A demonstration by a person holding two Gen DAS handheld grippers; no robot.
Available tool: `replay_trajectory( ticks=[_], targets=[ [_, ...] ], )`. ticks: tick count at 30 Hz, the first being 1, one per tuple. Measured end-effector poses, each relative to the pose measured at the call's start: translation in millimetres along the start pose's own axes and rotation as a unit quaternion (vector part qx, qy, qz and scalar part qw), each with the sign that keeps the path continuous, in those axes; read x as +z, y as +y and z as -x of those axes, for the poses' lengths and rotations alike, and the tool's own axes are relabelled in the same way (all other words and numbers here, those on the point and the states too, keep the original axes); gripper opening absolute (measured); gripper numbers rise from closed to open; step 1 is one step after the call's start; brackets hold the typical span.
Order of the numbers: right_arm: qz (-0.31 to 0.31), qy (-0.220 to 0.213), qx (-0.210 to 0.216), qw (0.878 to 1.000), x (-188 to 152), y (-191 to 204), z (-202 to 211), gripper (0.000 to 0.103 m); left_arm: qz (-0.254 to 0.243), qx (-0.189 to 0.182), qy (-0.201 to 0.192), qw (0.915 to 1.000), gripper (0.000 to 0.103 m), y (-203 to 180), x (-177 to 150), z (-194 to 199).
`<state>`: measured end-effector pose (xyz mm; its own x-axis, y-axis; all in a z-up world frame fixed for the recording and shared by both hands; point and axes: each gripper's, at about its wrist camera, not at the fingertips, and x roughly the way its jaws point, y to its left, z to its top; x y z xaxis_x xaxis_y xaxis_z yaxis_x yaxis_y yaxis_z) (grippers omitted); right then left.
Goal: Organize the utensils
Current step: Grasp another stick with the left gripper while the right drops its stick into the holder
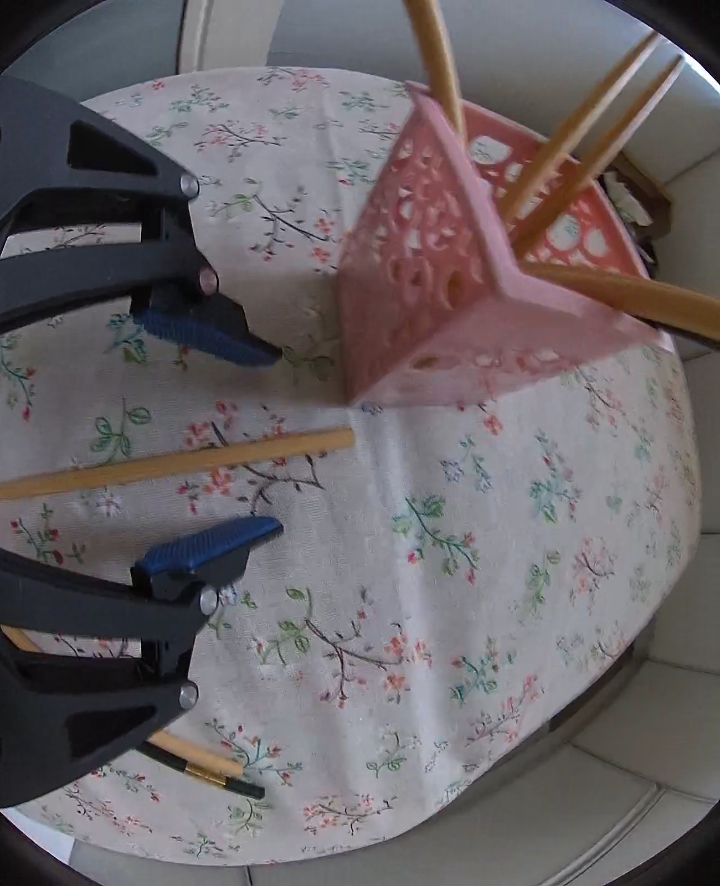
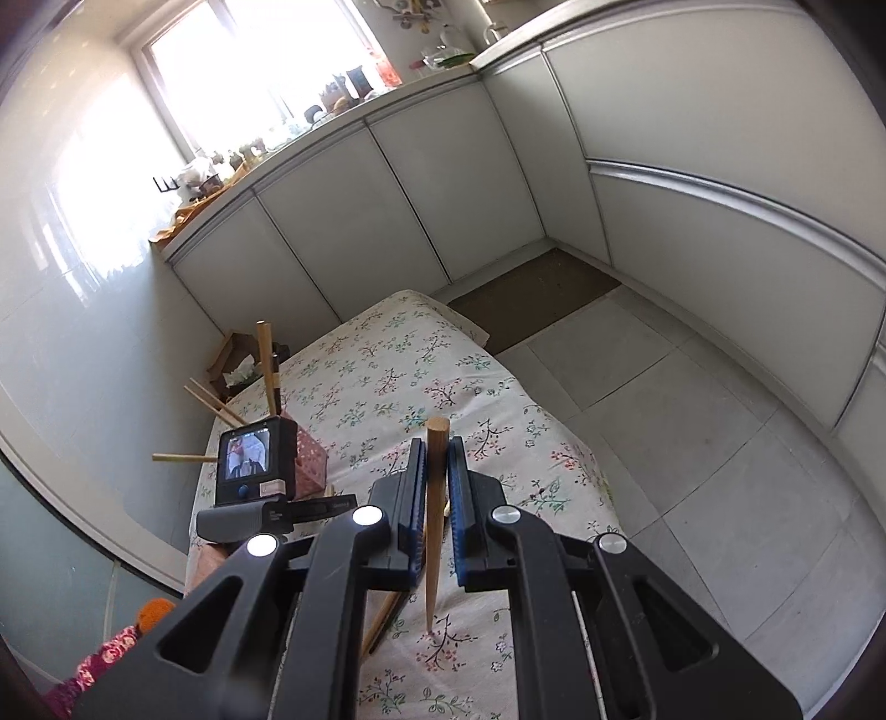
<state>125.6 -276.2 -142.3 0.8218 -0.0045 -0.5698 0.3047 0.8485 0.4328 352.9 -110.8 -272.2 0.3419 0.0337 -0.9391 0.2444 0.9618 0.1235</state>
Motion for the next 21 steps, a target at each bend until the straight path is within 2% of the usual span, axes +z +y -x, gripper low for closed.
replay_trajectory(
  ticks=[1, 2, 3, 4, 7, 10, 12, 14, 16, 19, 21],
  targets=[
    [-0.002, 0.001, 0.0, 1.0, 1, -2, -1, 0.008, -0.009, -0.01, -0.004, 0.9999, 0.023, -3, -2, 1],
    [-0.004, 0.002, 0.0, 1.0, 1, -2, -2, 0.008, -0.023, -0.026, -0.005, 0.9994, 0.012, -10, -7, 2],
    [-0.006, 0.003, 0.001, 1.0, 0, -1, -2, 0.008, -0.034, -0.034, -0.006, 0.9988, 0.007, -14, -11, 3],
    [-0.007, 0.004, 0.002, 1.0, 1, -1, -2, 0.008, -0.045, -0.037, -0.014, 0.9982, 0.007, -19, -17, 5],
    [-0.002, 0.0, 0.002, 1.0, 1, 3, 3, 0.008, -0.044, -0.089, -0.064, 0.993, 0.007, -17, -33, 23],
    [0.004, -0.006, 0.002, 1.0, 0, 8, 10, 0.008, -0.031, -0.159, -0.123, 0.979, 0.007, -2, -48, 54],
    [0.005, -0.004, 0.005, 1.0, -2, 11, 13, 0.008, -0.028, -0.19, -0.162, 0.9679, 0.007, 9, -61, 78],
    [0.005, 0.0, 0.006, 1.0, -4, 13, 15, 0.008, -0.029, -0.207, -0.189, 0.9595, 0.007, 13, -73, 100],
    [0.007, 0.005, 0.008, 1.0, -9, 17, 17, 0.008, -0.032, -0.213, -0.203, 0.9554, 0.007, 2, -78, 119],
    [0.016, 0.012, 0.007, 1.0, -14, 23, 23, 0.008, -0.031, -0.224, -0.215, 0.9501, 0.007, 5, -94, 141],
    [0.017, 0.013, 0.007, 1.0, -16, 26, 28, 0.008, -0.026, -0.228, -0.237, 0.944, 0.007, 14, -112, 158]
  ],
)
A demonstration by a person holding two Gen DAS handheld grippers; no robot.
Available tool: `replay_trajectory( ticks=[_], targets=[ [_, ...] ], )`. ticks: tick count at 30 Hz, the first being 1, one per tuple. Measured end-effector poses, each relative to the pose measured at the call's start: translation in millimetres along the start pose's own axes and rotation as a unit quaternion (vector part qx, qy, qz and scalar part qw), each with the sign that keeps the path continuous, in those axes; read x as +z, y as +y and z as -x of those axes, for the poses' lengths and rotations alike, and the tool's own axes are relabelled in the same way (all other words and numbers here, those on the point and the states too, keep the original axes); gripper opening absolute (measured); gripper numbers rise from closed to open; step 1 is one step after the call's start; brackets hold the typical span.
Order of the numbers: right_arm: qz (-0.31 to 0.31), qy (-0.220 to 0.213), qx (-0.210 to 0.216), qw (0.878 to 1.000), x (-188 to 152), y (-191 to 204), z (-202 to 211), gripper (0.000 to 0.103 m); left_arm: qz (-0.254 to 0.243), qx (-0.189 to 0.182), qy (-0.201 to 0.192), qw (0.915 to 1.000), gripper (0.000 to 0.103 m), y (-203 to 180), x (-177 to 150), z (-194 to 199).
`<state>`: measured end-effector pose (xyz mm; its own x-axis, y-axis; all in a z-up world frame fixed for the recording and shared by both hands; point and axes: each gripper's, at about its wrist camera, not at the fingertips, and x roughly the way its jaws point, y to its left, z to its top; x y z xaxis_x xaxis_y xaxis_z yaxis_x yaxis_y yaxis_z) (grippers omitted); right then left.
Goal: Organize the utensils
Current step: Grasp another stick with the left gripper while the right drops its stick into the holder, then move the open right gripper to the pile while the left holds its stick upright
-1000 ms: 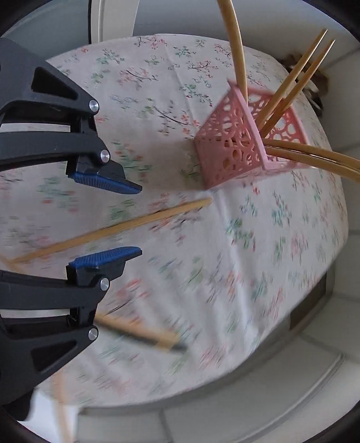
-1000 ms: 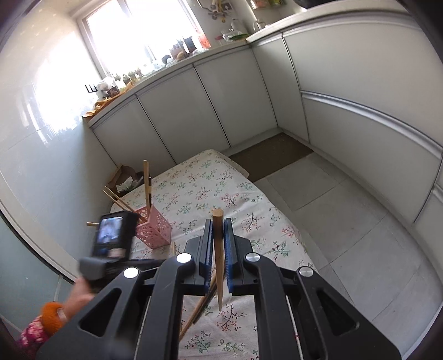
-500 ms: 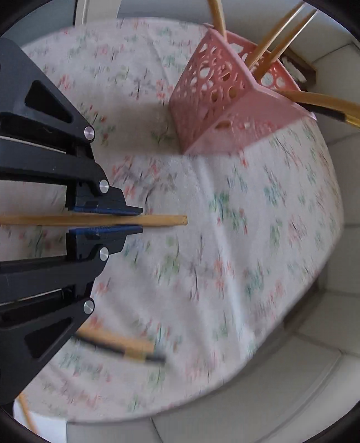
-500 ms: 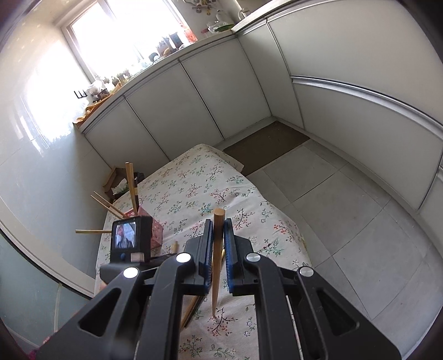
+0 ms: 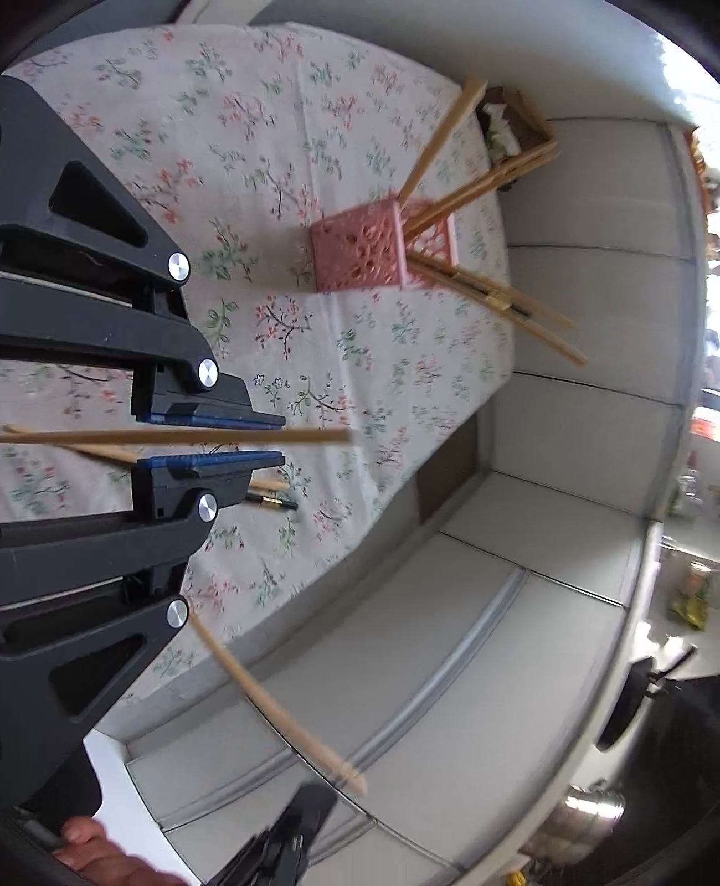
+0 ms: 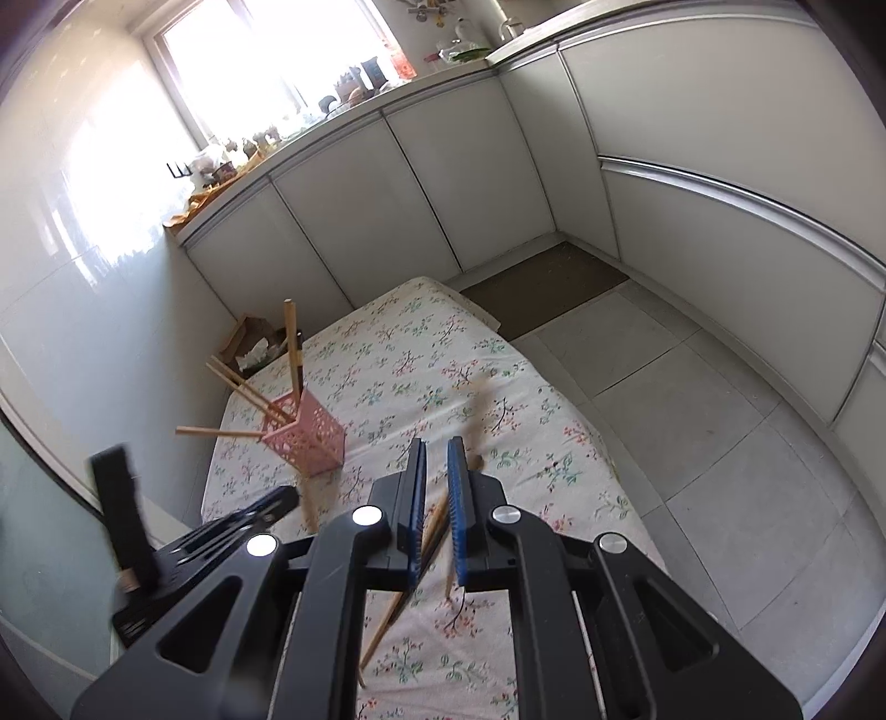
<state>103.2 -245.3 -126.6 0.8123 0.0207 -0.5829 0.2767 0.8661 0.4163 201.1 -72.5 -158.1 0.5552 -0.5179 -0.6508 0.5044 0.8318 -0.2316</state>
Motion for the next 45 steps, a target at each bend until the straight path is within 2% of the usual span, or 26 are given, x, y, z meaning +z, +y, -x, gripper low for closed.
replay_trajectory(
  ticks=[3, 7, 9, 10, 11, 14, 15, 18, 20, 22, 24, 26, 29, 33, 34, 35, 37, 40, 42, 44, 45],
  targets=[
    [0.003, -0.001, -0.002, 1.0, -3, 4, 8, 0.008, -0.007, -0.006, -0.006, 0.9999, 0.007, -3, -6, 27],
    [0.004, 0.01, -0.006, 1.0, -6, 9, 15, 0.008, 0.009, 0.001, 0.03, 0.9995, 0.008, 6, -10, 36],
    [0.005, 0.015, -0.009, 1.0, -5, 8, 16, 0.008, 0.013, 0.007, 0.072, 0.9973, 0.024, 9, -12, 25],
    [0.0, 0.02, -0.012, 1.0, -4, 5, 15, 0.008, 0.014, 0.008, 0.104, 0.9944, 0.045, 11, -14, 15],
    [-0.009, 0.025, -0.011, 1.0, -3, 0, 14, 0.008, 0.017, 0.013, 0.123, 0.9922, 0.058, 12, -16, 9],
    [-0.037, 0.043, -0.006, 0.998, 0, -16, 2, 0.008, -0.002, 0.053, 0.15, 0.9872, 0.072, 16, -18, -13],
    [-0.05, 0.048, -0.004, 0.998, 1, -24, -4, 0.008, -0.006, 0.063, 0.158, 0.9854, 0.073, 18, -15, -24],
    [-0.099, 0.064, 0.008, 0.993, -1, -48, -23, 0.01, -0.008, 0.071, 0.182, 0.9807, 0.073, 22, -2, -57],
    [-0.116, 0.062, 0.0, 0.991, -2, -61, -26, 0.011, -0.007, 0.091, 0.218, 0.9717, 0.073, 26, 4, -87],
    [-0.132, 0.068, -0.006, 0.989, -2, -76, -30, 0.011, 0.008, 0.094, 0.246, 0.9647, 0.073, 35, 5, -110],
    [-0.145, 0.066, -0.011, 0.987, -2, -89, -31, 0.013, 0.017, 0.115, 0.263, 0.9577, 0.072, 44, 5, -124],
    [-0.16, 0.063, -0.007, 0.985, -7, -101, -34, 0.016, 0.028, 0.125, 0.284, 0.9501, 0.059, 54, 4, -137],
    [-0.168, 0.072, 0.003, 0.983, -15, -107, -45, 0.021, 0.042, 0.122, 0.302, 0.9445, 0.053, 62, 1, -147],
    [-0.162, 0.089, 0.009, 0.983, -21, -103, -57, 0.024, 0.025, 0.132, 0.309, 0.9414, 0.053, 59, -4, -154],
    [-0.158, 0.086, 0.009, 0.984, -20, -102, -56, 0.025, 0.021, 0.138, 0.307, 0.9415, 0.056, 58, -4, -155],
    [-0.151, 0.08, 0.01, 0.985, -19, -99, -55, 0.027, 0.022, 0.142, 0.307, 0.941, 0.06, 58, -3, -156],
    [-0.139, 0.068, 0.01, 0.988, -19, -95, -53, 0.039, 0.025, 0.148, 0.316, 0.9367, 0.069, 63, -3, -159],
    [-0.117, 0.059, -0.004, 0.991, -18, -87, -51, 0.045, 0.026, 0.128, 0.326, 0.9364, 0.07, 73, -2, -158],
    [-0.097, 0.054, -0.018, 0.994, -17, -80, -51, 0.047, 0.008, 0.125, 0.314, 0.9412, 0.068, 71, -4, -153],
    [-0.066, 0.045, -0.037, 0.996, -18, -68, -53, 0.054, 0.001, 0.12, 0.3, 0.9464, 0.054, 68, -6, -147],
    [-0.046, 0.038, -0.051, 0.997, -20, -61, -54, 0.063, -0.003, 0.118, 0.294, 0.9484, 0.047, 66, -7, -142]
  ],
)
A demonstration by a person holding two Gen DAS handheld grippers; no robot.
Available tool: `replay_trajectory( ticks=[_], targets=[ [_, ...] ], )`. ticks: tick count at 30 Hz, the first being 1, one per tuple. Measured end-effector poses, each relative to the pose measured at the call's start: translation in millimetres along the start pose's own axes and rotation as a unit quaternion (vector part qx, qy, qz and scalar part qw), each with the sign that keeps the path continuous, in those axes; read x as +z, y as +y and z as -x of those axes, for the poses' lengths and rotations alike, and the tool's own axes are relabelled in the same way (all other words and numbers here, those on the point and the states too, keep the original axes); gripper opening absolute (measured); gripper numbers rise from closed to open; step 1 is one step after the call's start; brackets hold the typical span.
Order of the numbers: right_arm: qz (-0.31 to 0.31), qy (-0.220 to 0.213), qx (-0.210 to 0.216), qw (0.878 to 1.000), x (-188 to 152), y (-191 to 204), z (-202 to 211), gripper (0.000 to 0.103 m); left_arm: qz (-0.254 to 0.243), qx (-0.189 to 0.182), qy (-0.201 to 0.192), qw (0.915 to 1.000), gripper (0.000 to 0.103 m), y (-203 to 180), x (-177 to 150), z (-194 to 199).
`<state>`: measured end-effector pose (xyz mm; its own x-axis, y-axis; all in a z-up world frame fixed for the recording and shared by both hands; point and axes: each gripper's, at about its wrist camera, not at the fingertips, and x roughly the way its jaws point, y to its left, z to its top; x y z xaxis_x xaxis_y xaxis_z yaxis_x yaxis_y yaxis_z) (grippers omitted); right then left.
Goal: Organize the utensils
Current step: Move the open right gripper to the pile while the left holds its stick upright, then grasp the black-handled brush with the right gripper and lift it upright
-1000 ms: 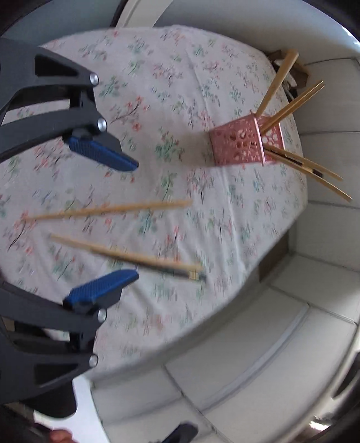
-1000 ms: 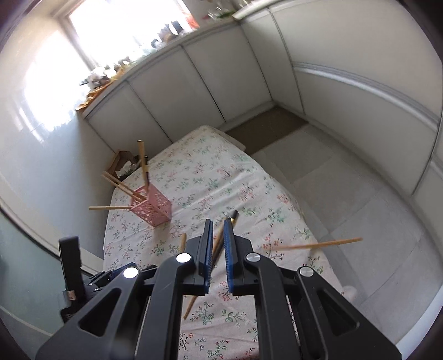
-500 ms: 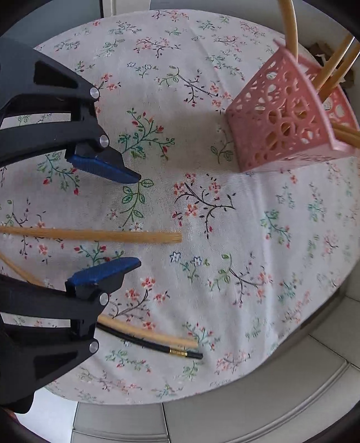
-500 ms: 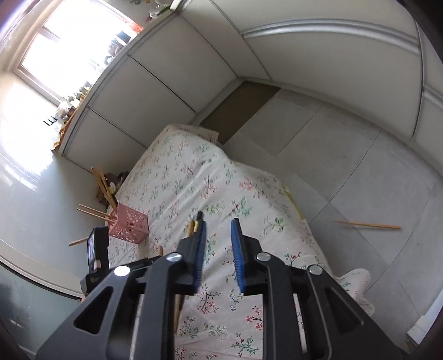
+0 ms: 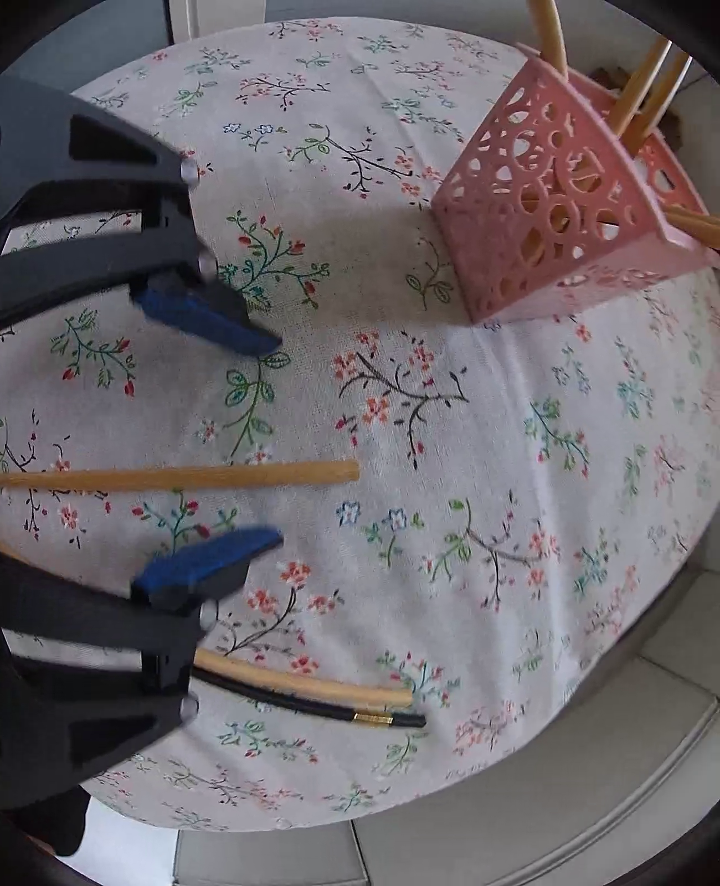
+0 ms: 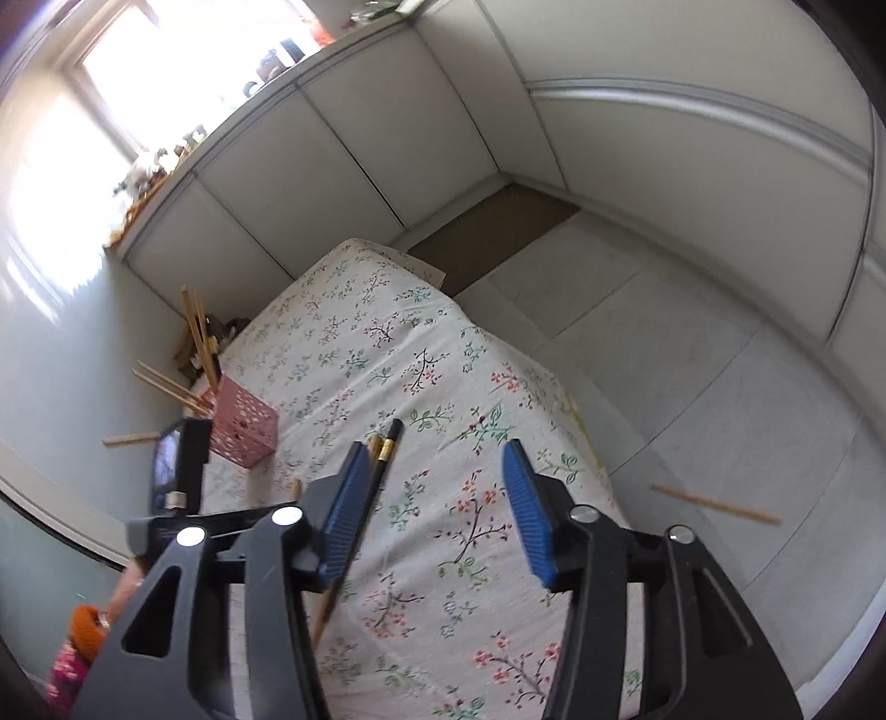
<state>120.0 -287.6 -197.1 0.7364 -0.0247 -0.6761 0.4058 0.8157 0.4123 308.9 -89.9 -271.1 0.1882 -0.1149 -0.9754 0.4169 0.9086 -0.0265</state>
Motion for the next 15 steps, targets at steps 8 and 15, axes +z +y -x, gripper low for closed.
replay_trajectory(
  ticks=[8, 15],
  targets=[
    [0.106, -0.053, -0.078, 0.99, -10, 31, -1, 0.074, 0.011, -0.03, -0.039, 0.9987, 0.006, 8, -29, 19],
    [0.103, -0.033, -0.079, 0.991, -12, 32, -9, 0.074, 0.026, -0.073, -0.157, 0.9846, 0.006, 34, -81, 93]
  ],
)
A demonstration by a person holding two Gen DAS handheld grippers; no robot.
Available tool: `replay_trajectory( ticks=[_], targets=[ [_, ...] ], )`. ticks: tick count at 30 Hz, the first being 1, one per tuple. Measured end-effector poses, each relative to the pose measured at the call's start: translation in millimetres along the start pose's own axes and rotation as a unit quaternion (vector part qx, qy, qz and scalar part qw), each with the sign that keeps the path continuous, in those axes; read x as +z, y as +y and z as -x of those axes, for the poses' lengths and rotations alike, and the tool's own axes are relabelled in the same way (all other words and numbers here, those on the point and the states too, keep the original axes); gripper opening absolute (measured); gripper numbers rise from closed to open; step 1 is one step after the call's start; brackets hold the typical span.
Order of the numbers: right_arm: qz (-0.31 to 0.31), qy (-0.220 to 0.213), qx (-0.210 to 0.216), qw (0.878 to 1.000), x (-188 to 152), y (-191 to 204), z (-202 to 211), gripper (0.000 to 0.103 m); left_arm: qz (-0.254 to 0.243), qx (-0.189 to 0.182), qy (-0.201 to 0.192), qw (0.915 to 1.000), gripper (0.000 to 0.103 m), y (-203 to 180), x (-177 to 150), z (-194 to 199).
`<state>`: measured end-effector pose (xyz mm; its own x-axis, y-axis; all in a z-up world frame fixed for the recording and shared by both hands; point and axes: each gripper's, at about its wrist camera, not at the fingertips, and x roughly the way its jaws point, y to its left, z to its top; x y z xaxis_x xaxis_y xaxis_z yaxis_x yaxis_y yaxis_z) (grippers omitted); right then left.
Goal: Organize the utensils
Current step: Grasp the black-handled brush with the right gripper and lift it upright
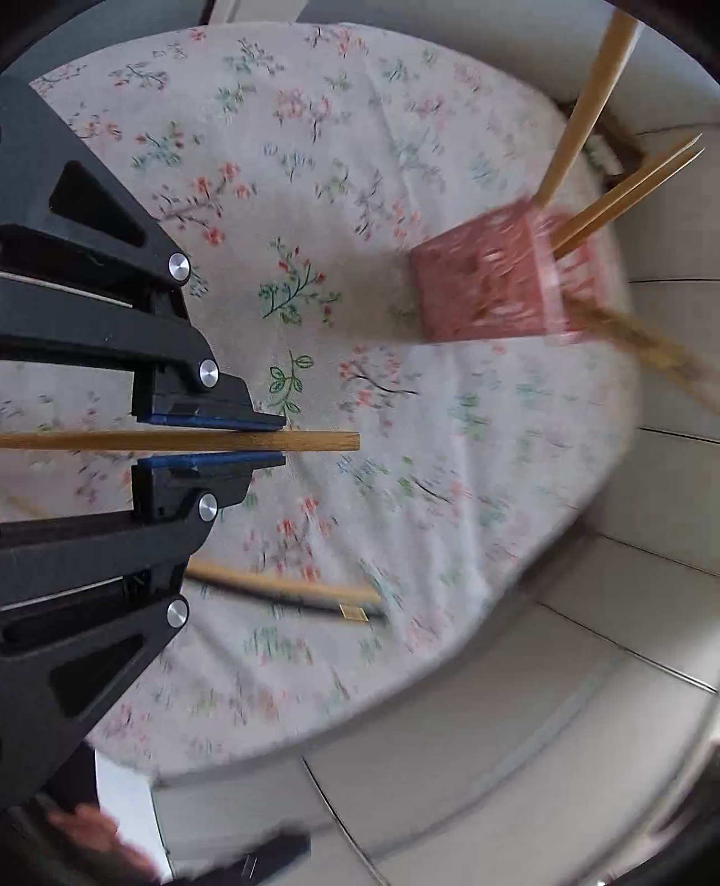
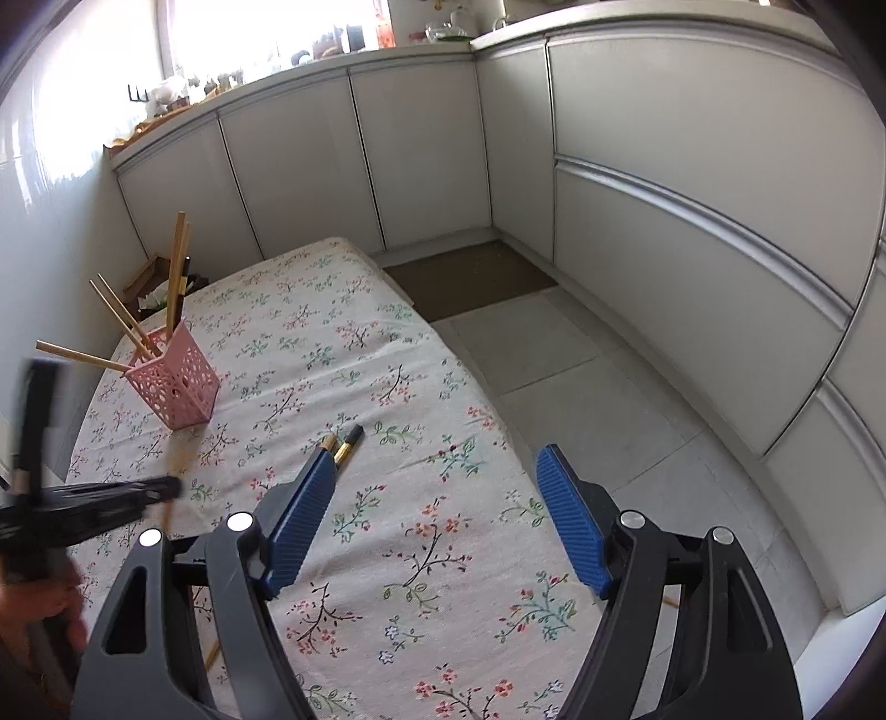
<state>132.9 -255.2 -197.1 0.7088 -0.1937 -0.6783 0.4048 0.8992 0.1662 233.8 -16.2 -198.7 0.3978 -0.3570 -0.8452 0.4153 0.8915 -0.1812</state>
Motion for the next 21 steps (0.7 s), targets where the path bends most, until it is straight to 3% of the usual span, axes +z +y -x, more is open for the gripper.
replay_trajectory(
  ticks=[5, 10, 14, 18, 21],
  targets=[
    [0.006, -0.004, 0.014, 1.0, -5, 11, 2, 0.074, 0.018, -0.031, -0.09, 0.9953, 0.006, -9, -12, 57],
    [0.02, 0.003, 0.021, 1.0, -10, 23, 0, 0.074, 0.021, -0.051, -0.178, 0.9825, 0.007, -27, -17, 106],
    [0.027, 0.004, 0.024, 0.999, -13, 28, 0, 0.074, 0.026, -0.054, -0.258, 0.9642, 0.007, -26, 0, 149],
    [0.019, -0.002, 0.036, 0.999, -11, 27, 2, 0.074, 0.041, -0.054, -0.315, 0.9468, 0.007, -23, 31, 180],
    [-0.018, 0.054, 0.056, 0.997, -4, 20, -19, 0.074, 0.046, -0.058, -0.35, 0.9337, 0.007, -25, 40, 203]
  ],
)
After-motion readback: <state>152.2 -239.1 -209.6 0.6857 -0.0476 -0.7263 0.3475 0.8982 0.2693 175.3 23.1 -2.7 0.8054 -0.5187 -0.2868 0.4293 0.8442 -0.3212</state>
